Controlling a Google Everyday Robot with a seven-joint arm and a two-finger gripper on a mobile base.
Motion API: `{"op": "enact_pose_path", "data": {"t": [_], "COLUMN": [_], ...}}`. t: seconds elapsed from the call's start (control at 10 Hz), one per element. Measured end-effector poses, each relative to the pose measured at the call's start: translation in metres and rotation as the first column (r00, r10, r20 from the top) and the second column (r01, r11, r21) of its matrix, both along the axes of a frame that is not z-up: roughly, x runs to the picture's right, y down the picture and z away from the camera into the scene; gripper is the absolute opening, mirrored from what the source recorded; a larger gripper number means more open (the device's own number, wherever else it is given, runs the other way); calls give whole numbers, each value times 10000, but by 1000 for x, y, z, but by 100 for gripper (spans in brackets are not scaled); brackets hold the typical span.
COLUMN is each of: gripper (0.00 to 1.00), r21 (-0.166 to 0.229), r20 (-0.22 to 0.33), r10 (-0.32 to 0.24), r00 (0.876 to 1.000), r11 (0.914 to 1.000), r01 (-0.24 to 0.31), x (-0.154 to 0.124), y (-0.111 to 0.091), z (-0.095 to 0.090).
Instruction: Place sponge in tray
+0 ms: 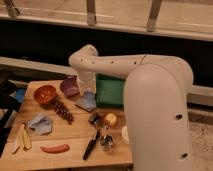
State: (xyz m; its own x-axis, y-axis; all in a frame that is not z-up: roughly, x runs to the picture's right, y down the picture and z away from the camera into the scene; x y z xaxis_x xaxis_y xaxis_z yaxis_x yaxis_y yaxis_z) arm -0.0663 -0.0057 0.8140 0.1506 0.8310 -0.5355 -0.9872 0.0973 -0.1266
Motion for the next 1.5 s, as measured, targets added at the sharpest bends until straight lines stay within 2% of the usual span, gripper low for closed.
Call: {"op": "enact_pose_path", "data": {"t": [0.3,0.4,0.6,0.8,1.0,1.2,1.5], "gripper": [0,0,0,0,0,0,0], "r21": [319,334,311,219,-15,-93,343], "r20": [-806,-922,-801,-847,-782,-736,-608], "r10": [972,1053,1062,1192,1923,2331,2872], "r00": [9920,9902,9911,9893,9782,9697,9559], "r11": [9950,9942,9941,9928,9812,9721,9577], "r01": [-949,-1026,-1040,-1177,-1930,-2343,-2856], "x": [57,65,58,63,76,82,100], "y": [-47,-51,-50,-46,-35,-30,-44], "z": [15,15,16,18,39,55,66]}}
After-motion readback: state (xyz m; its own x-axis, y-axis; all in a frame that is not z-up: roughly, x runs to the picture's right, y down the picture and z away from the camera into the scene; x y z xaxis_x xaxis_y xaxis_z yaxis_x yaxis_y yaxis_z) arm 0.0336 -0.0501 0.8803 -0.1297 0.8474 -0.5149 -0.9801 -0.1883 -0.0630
